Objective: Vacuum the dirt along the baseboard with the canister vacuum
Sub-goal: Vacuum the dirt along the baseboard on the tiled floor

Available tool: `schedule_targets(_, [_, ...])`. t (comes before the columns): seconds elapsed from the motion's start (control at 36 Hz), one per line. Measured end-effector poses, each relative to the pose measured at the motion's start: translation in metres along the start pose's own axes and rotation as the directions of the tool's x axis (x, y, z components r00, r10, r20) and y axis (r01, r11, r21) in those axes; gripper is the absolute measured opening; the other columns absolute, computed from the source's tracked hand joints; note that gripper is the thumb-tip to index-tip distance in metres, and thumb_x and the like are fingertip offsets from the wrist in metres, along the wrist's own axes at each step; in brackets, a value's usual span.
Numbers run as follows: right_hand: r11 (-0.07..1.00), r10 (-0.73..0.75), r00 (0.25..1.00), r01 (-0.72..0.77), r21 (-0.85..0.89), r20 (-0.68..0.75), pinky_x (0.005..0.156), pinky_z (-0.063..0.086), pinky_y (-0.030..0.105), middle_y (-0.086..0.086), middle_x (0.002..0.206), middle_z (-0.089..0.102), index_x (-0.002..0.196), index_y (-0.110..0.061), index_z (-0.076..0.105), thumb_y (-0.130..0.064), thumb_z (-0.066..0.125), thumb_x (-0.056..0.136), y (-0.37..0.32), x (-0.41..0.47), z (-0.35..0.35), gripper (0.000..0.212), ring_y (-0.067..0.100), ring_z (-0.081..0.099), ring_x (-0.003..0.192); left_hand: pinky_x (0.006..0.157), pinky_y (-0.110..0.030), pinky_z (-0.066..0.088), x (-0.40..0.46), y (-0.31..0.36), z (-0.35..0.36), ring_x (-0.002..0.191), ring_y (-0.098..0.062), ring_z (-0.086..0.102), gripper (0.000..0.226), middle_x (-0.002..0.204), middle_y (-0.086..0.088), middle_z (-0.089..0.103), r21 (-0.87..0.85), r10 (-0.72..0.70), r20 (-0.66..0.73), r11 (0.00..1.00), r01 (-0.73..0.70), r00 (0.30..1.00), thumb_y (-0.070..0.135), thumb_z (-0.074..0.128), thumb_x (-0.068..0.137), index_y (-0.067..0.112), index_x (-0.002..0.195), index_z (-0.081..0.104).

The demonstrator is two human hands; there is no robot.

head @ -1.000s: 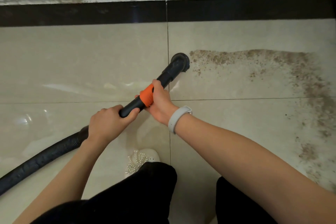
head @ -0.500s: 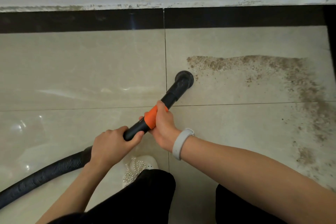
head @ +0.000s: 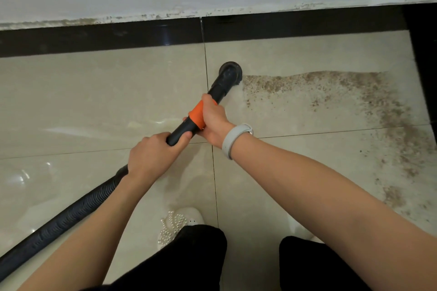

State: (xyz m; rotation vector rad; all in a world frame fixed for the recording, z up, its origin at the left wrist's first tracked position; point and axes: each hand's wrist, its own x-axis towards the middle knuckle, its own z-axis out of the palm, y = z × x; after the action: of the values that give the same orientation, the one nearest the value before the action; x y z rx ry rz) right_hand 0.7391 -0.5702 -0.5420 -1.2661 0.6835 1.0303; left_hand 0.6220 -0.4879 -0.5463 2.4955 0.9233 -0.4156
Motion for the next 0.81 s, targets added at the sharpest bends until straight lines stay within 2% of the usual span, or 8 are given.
schedule_targets(0.11, [0.997,0.034,0.999,-0.032,0.076,-0.02,0.069,0.055,0.039,0.011,0.074,0.053,0.091,-0.009,0.044,-0.027,0.046,0.098,0.014,-0.005,-0.004,0.02,0.024,0.059,0.06,0.056,-0.031,0.035,-0.011,-0.006,0.002,0.062,-0.021,0.055,0.054,0.059,0.0,0.058,0.026,0.027,0.028,0.999,-0.028,0.999,0.067,0.044,0.086,0.018,0.065,0.055])
schedule_targets(0.22, [0.975,0.127,0.992,-0.121,0.187,-0.019,0.073,0.055,0.04,0.01,0.071,0.053,0.084,-0.01,0.044,-0.028,0.046,0.097,0.046,-0.017,-0.019,0.023,0.024,0.059,0.061,0.053,-0.03,0.031,-0.031,-0.024,0.009,0.059,-0.02,0.054,0.055,0.057,0.003,0.056,0.101,0.096,0.1,0.989,-0.106,0.99,0.07,0.044,0.083,0.02,0.061,0.047])
schedule_targets(0.28, [0.966,0.156,0.988,-0.15,0.209,-0.013,0.076,0.054,0.042,0.011,0.071,0.056,0.083,-0.009,0.045,-0.027,0.046,0.097,0.063,-0.022,-0.026,0.023,0.027,0.061,0.067,0.052,-0.03,0.03,-0.04,-0.036,0.014,0.058,-0.021,0.053,0.063,0.055,0.004,0.055,0.133,0.129,0.118,0.981,-0.144,0.985,0.081,0.03,0.069,0.021,0.059,0.045])
schedule_targets(0.36, [0.963,0.161,0.987,-0.157,0.218,-0.004,0.074,0.054,0.039,0.012,0.075,0.056,0.083,-0.01,0.045,-0.025,0.045,0.097,0.08,-0.029,-0.029,0.02,0.027,0.061,0.071,0.053,-0.03,0.031,-0.053,-0.049,0.02,0.059,-0.023,0.053,0.069,0.054,0.003,0.055,0.159,0.142,0.104,0.975,-0.157,0.984,0.082,0.014,0.056,0.021,0.06,0.046])
schedule_targets(0.53, [0.948,0.227,0.974,-0.223,0.225,0.009,0.071,0.055,0.037,0.012,0.075,0.057,0.086,-0.01,0.046,-0.024,0.045,0.097,0.096,-0.047,-0.012,0.018,0.026,0.063,0.07,0.053,-0.029,0.033,-0.072,-0.075,0.013,0.057,-0.022,0.052,0.07,0.052,0.004,0.054,0.193,0.11,0.078,0.973,-0.123,0.991,0.083,0.014,0.057,0.023,0.063,0.049])
schedule_targets(0.64, [0.95,0.237,0.972,-0.233,0.207,0.008,0.074,0.055,0.038,0.012,0.077,0.056,0.088,-0.011,0.045,-0.025,0.046,0.098,0.112,-0.06,-0.007,0.017,0.026,0.063,0.071,0.052,-0.029,0.033,-0.088,-0.086,0.009,0.059,-0.02,0.055,0.069,0.053,0.005,0.055,0.192,0.063,0.125,0.978,-0.086,0.99,0.085,0.026,0.065,0.022,0.066,0.053])
schedule_targets(0.72, [0.965,0.206,0.978,-0.2,0.173,-0.02,0.075,0.055,0.039,0.011,0.074,0.057,0.087,-0.012,0.045,-0.026,0.046,0.098,0.118,-0.061,-0.011,0.018,0.025,0.063,0.066,0.052,-0.029,0.033,-0.096,-0.082,0.011,0.059,-0.02,0.055,0.072,0.054,0.005,0.054,0.175,0.051,0.152,0.982,-0.078,0.987,0.085,0.014,0.057,0.023,0.063,0.05])
schedule_targets(0.81, [0.974,0.184,0.981,-0.174,0.146,-0.061,0.075,0.054,0.04,0.011,0.071,0.058,0.087,-0.013,0.045,-0.027,0.046,0.099,0.119,-0.061,-0.015,0.019,0.026,0.064,0.064,0.055,-0.03,0.035,-0.1,-0.075,0.009,0.064,-0.022,0.057,0.067,0.056,0.005,0.055,0.168,0.037,0.177,0.984,-0.067,0.984,0.085,0.017,0.062,0.025,0.062,0.046])
